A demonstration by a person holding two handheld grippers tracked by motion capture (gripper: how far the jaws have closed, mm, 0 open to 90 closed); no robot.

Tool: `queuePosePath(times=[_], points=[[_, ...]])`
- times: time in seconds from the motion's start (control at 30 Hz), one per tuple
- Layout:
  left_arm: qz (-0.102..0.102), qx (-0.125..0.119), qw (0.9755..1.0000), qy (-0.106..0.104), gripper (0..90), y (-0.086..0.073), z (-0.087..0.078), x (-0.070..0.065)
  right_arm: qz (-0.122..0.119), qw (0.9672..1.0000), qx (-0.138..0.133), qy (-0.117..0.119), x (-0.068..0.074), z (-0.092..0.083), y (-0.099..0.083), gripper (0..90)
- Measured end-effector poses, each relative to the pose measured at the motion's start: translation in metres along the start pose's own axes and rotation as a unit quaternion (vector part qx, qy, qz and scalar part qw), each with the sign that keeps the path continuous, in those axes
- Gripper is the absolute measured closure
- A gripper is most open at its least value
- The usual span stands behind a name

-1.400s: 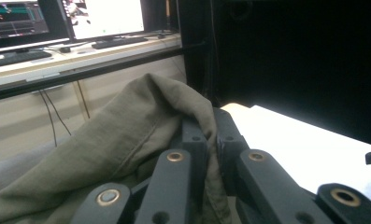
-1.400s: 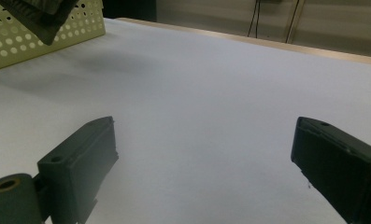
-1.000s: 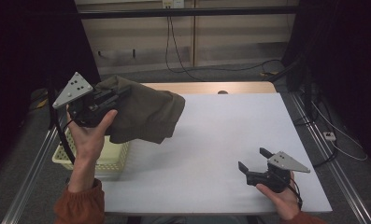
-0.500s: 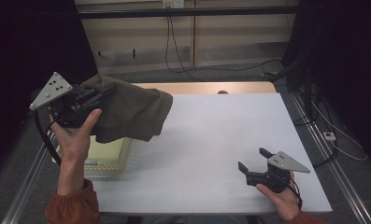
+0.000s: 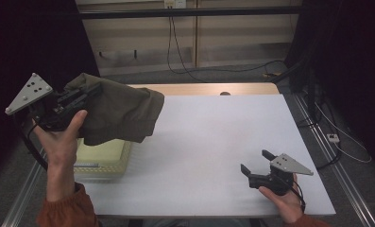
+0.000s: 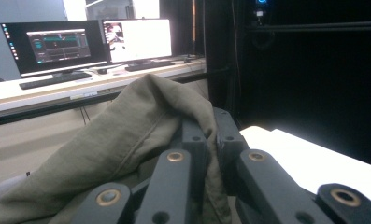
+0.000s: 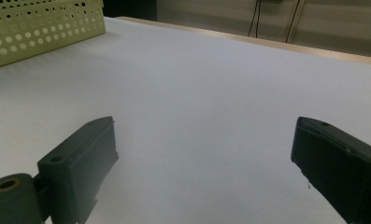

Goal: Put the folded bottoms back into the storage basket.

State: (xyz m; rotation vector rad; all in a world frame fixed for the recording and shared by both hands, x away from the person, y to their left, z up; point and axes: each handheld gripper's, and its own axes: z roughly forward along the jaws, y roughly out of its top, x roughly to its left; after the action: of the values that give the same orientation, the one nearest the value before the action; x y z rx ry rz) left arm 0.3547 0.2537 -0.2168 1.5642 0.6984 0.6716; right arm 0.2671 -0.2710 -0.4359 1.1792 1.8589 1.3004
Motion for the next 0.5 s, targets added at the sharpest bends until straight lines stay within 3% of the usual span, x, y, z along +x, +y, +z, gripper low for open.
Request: queuePosePath(times=[0.5], points=[[-0.01,-0.003,0.9996,0.025,86.1,0.001,-0.024,0.019,0.0,1.0,-0.001,0.0,0.0,0.0,0.0,7.0]])
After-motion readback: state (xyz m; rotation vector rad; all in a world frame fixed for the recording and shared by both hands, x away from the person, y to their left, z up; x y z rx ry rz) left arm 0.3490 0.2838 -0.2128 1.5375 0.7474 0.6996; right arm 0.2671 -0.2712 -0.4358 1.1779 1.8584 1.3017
